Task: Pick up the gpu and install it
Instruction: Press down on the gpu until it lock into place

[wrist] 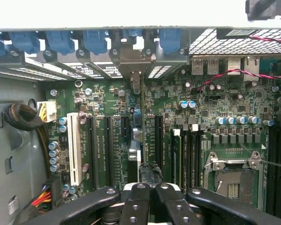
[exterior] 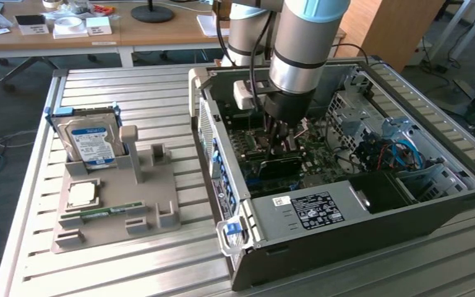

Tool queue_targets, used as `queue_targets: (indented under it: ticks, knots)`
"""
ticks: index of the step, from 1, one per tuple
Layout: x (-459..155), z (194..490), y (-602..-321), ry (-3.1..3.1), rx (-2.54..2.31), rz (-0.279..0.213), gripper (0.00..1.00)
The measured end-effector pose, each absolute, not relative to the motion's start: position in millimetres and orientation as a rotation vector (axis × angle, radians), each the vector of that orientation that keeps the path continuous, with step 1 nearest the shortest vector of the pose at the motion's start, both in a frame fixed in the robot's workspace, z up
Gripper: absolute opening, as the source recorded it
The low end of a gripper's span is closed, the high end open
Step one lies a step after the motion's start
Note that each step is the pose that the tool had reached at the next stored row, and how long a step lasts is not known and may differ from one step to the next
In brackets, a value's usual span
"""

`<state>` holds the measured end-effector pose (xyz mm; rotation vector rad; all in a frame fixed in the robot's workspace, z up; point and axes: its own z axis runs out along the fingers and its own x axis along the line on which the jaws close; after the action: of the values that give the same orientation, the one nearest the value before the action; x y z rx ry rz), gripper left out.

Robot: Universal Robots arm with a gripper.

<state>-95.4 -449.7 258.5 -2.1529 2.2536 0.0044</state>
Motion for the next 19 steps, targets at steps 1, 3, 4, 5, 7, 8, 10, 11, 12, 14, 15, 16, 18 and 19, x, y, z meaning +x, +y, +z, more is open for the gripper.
queue_targets:
  ticks: [1,3,4,5,7,8,10,11,12,14,15,16,18,19]
  knots:
    - [-95,258,-450,2.254,-2.153,0.005,0.11]
    - [-95,259,-450,2.254,-2.153,0.005,0.11]
    - [-95,260,-450,2.253,-2.152,0.005,0.11]
    - [-95,260,-449,2.252,-2.151,0.006,0.11]
    - [-95,263,-450,2.253,-2.151,0.006,0.11]
    - [-95,265,-450,2.254,-2.153,0.005,0.11]
    - [-95,268,-450,2.253,-2.152,0.005,0.11]
    - [-95,270,-450,2.254,-2.153,0.004,0.11]
    - [-95,272,-450,2.254,-2.153,0.004,0.11]
    - [-95,276,-450,2.254,-2.153,0.004,0.11]
    - [-95,278,-450,2.254,-2.153,0.004,0.11]
    - [-95,280,-450,2.254,-2.153,0.004,0.11]
    - [-95,284,-450,2.254,-2.153,0.004,0.11]
    - [-94,286,-450,2.254,-2.153,0.004,0.11]
